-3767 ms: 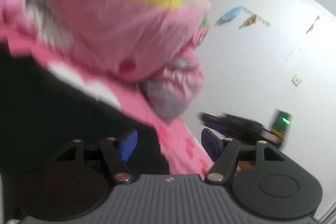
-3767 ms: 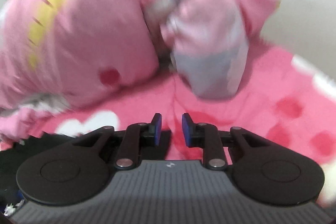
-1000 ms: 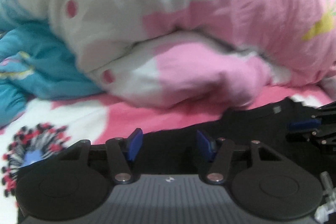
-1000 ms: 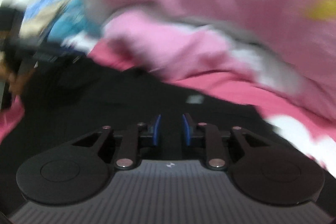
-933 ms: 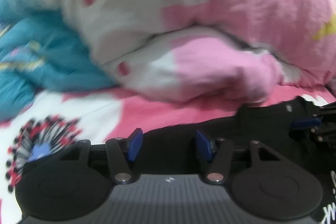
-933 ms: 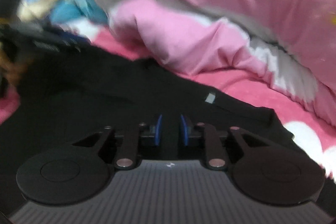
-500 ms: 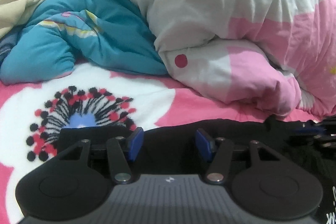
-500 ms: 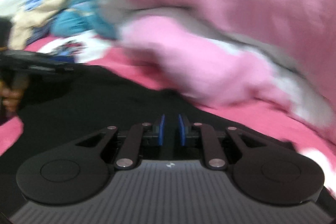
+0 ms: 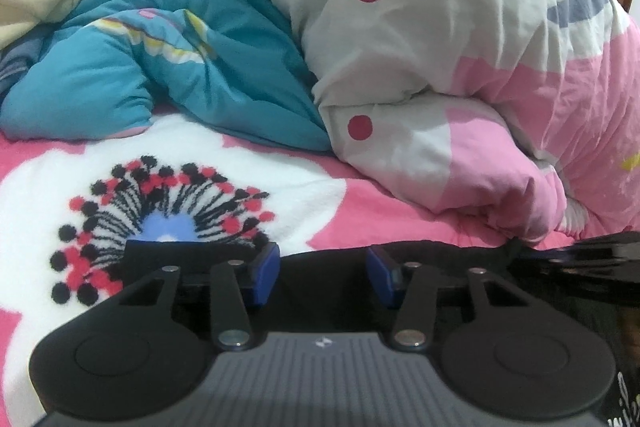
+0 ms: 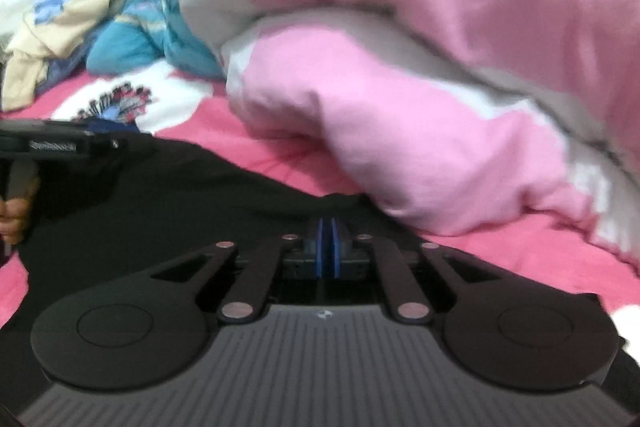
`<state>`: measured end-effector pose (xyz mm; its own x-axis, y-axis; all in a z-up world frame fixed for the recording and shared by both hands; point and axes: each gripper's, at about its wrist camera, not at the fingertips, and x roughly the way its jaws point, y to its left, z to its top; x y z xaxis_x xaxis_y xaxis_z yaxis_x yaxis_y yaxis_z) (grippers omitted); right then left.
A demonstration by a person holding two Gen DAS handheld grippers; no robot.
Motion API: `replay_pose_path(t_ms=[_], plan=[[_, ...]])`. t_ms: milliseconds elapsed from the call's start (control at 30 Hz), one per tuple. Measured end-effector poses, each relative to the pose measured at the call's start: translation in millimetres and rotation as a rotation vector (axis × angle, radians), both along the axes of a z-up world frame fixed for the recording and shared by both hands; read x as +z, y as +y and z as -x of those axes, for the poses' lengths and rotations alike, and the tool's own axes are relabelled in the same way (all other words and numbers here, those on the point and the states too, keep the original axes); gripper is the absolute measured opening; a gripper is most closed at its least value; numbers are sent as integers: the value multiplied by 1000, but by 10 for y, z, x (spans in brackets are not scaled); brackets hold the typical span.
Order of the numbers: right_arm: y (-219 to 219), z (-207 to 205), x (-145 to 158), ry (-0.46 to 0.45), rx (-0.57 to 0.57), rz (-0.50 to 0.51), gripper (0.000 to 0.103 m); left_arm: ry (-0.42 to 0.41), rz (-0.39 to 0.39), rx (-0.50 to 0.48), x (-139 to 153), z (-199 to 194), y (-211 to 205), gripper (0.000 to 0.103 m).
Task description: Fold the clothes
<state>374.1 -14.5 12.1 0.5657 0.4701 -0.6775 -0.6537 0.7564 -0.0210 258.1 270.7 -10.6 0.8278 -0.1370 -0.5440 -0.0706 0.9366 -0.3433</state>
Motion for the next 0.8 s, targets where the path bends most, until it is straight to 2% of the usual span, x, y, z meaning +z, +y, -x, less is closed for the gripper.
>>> replay_pose_path(t_ms=[33,133,200,400,533,633,700,800], plan=[[55,-52,-65,4,-7,13,1,0,12,1,-3,-2,21,46],[-120,-296,-83,-16,-133,8,0,1,27,2,-9,-14,48,46],[-201,-270,-6,-7,-159,-7,0,2,20,2,-7,-18,34,46],[18,55,23,-9,-38,-19,2,-1,21,3,-12,-15,36,46],[232,-169,-162,-26,-48,5,1,-6,30,2,-22,-10,53,45],[89,-342,-69,-16,-145,-46,1,-6,19,2,-20,-10,39,46],[-91,-279,46,-5,-134,-49,1,-6,12,2,-19,-10,30,46],[-509,-42,293,-69,-141,-22,3,-5,11,3,-19,-9,30,46]])
